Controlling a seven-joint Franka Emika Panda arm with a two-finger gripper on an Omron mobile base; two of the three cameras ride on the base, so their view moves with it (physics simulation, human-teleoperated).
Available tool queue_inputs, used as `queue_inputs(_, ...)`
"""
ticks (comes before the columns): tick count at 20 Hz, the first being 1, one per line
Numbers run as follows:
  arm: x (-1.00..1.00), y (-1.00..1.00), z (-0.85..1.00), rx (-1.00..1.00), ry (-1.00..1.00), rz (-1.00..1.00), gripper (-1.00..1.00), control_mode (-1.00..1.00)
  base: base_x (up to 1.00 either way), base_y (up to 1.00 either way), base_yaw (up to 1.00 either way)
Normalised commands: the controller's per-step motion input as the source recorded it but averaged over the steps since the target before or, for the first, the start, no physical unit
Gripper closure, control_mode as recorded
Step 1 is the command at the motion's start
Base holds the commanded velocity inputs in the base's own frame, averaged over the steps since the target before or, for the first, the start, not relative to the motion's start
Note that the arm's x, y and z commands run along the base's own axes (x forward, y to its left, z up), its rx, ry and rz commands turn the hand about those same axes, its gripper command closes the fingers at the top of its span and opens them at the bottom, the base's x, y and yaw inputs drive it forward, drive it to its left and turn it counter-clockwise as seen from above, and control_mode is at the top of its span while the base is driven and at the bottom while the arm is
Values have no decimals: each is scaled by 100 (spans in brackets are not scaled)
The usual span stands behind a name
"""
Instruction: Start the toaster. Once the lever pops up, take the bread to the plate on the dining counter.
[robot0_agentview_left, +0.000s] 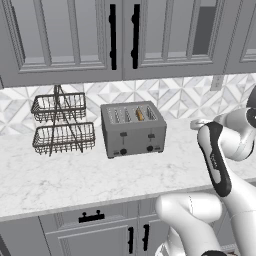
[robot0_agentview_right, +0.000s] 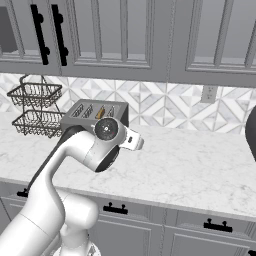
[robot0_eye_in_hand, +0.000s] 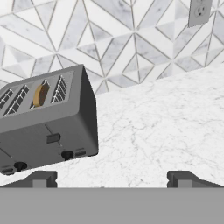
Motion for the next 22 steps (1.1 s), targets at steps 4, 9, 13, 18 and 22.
queue_inputs(4, 0, 0, 0, 0, 0, 0, -100, -100, 0, 0, 0)
queue_inputs(9, 0, 0, 0, 0, 0, 0, -100, -100, 0, 0, 0)
queue_inputs(13, 0, 0, 0, 0, 0, 0, -100, -100, 0, 0, 0)
queue_inputs(18, 0, 0, 0, 0, 0, 0, -100, -100, 0, 0, 0)
queue_inputs(22, 0, 0, 0, 0, 0, 0, -100, -100, 0, 0, 0)
